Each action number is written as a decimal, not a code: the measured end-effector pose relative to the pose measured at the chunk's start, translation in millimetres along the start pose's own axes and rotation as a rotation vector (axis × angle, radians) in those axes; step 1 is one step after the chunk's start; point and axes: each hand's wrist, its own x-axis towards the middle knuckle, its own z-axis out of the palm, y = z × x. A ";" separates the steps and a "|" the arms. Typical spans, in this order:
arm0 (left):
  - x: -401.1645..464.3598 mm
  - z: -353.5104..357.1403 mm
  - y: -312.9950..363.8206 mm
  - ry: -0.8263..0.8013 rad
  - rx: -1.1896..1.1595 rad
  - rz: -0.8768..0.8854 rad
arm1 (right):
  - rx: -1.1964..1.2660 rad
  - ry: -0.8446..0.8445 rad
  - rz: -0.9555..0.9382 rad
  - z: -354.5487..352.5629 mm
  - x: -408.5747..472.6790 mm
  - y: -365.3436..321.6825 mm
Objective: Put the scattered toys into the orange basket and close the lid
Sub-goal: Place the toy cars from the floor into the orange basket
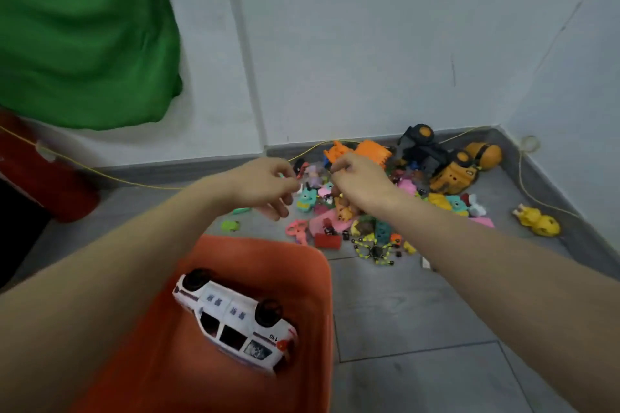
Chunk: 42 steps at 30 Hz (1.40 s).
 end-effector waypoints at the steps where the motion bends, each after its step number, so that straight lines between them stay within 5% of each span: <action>1: 11.3 9.0 9.1 0.027 -0.004 0.043 | -0.004 0.032 0.048 -11.6 4.3 16.3; 9: 94.1 105.8 57.4 -0.246 0.414 0.118 | -0.092 0.131 0.357 -89.0 18.2 148.0; 13: 148.1 155.3 70.3 -0.285 0.294 0.067 | -0.127 0.198 0.405 -101.8 48.3 199.0; 21: 258.1 215.2 94.8 0.094 0.146 -0.003 | -0.312 0.355 0.319 -113.3 119.2 275.7; 26: 308.5 209.7 90.9 0.197 0.068 -0.094 | 0.076 0.301 0.443 -110.5 147.5 286.8; 30: 328.1 204.7 82.0 0.211 0.129 -0.062 | 0.269 0.441 0.432 -106.8 154.6 278.2; 42: 298.6 155.2 104.8 0.587 0.321 0.293 | 0.605 0.788 0.509 -111.2 148.8 227.0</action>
